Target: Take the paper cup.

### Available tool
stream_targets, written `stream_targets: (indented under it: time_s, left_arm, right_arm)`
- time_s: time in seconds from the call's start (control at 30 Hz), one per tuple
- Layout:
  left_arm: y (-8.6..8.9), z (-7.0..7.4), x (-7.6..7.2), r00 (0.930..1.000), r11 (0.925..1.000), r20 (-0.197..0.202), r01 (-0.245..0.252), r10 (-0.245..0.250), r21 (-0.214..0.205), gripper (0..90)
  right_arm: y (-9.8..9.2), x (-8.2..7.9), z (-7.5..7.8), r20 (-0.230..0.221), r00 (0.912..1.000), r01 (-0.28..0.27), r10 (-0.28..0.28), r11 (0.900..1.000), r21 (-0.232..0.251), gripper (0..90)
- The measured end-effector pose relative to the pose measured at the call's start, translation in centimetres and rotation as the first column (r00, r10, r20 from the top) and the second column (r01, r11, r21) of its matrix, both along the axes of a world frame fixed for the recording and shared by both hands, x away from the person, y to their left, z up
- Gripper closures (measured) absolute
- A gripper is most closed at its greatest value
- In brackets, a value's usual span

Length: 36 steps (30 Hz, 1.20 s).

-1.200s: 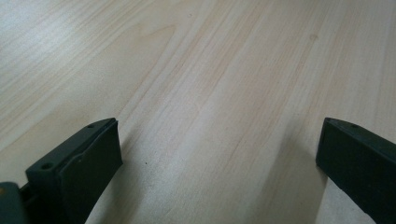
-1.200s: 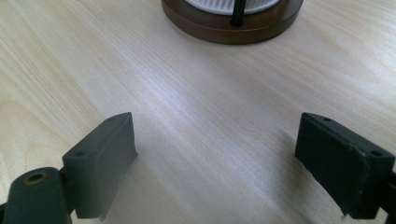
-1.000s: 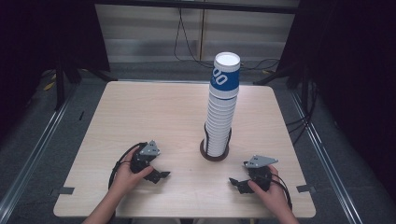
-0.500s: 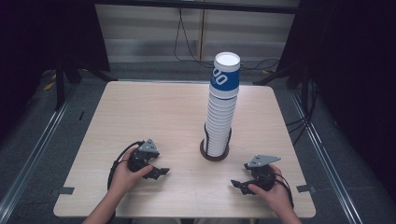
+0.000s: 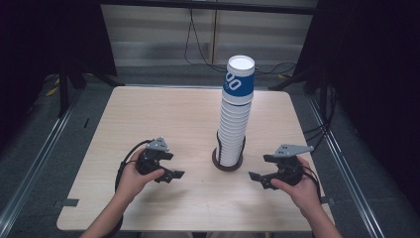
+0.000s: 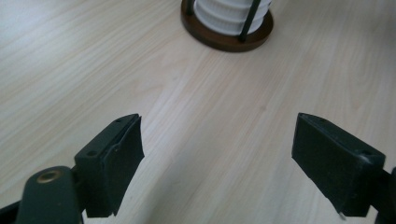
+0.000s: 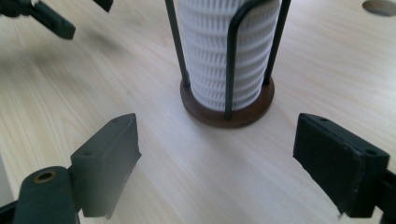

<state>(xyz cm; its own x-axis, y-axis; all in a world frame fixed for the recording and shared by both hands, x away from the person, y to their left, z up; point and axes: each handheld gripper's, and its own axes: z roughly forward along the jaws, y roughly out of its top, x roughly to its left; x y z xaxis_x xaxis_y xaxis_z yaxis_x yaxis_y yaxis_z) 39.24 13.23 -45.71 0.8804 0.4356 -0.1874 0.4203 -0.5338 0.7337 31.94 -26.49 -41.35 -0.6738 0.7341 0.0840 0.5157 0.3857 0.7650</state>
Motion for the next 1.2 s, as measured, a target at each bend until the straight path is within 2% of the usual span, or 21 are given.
stream_targets:
  time_s: [0.07,0.13,0.17,0.33,0.47,0.67,0.8,0.93,0.97,1.17,1.2]
  left_arm:
    - [-0.3,0.6,0.0,0.9999,0.9999,-0.002,0.011,-0.011,-0.006,16.3]
    - [-0.7,1.4,0.2,0.9998,0.9997,0.004,0.020,-0.020,-0.009,16.4]
    - [-0.7,1.4,0.2,0.9998,0.9997,0.004,0.020,-0.020,-0.009,16.3]
    - [-1.2,3.1,0.6,0.9995,0.9993,0.016,0.030,-0.029,-0.025,16.4]
    - [-1.5,4.4,0.9,0.9991,0.9992,0.024,0.036,-0.035,-0.018,16.4]
    - [-2.0,5.4,1.2,0.9987,0.9988,0.026,0.045,-0.044,-0.020,16.4]
    - [-2.5,6.2,1.3,0.9976,0.9984,0.040,0.057,-0.057,-0.003,16.3]
    - [-3.0,7.0,1.5,0.9966,0.9977,0.051,0.065,-0.064,-0.018,16.3]
    - [-3.1,7.2,1.5,0.9965,0.9977,0.050,0.067,-0.067,-0.011,16.3]
    - [-3.5,8.2,1.7,0.9958,0.9976,0.063,0.067,-0.066,-0.015,16.4]
    - [-3.6,8.2,1.8,0.9957,0.9973,0.066,0.067,-0.065,-0.029,16.4]
  right_arm:
    - [0.2,0.3,1.0,0.006,1.0000,-0.002,0.002,0.9999,0.011,13.8]
    - [0.6,0.6,2.5,0.024,0.9996,-0.015,0.016,0.9998,-0.015,13.7]
    - [0.6,0.6,2.5,0.024,0.9996,-0.015,0.016,0.9998,-0.015,13.7]
    - [1.1,1.4,4.7,0.025,0.9991,-0.034,0.034,0.9994,-0.001,13.7]
    - [1.5,2.1,6.5,0.039,0.9982,-0.044,0.044,0.9989,-0.018,13.7]
    - [2.0,2.8,8.1,0.048,0.9975,-0.051,0.052,0.9984,-0.025,13.7]
    - [2.2,3.1,8.7,0.053,0.9969,-0.057,0.058,0.9983,-0.012,13.7]
    - [2.4,3.5,9.6,0.064,0.9959,-0.063,0.064,0.9978,-0.021,13.7]
    - [2.5,3.5,9.8,0.066,0.9956,-0.066,0.067,0.9976,-0.022,13.7]
    - [2.6,4.0,11.2,0.082,0.9946,-0.064,0.064,0.9980,-0.001,13.6]
    - [2.7,4.1,11.8,0.089,0.9941,-0.062,0.062,0.9981,0.002,13.6]
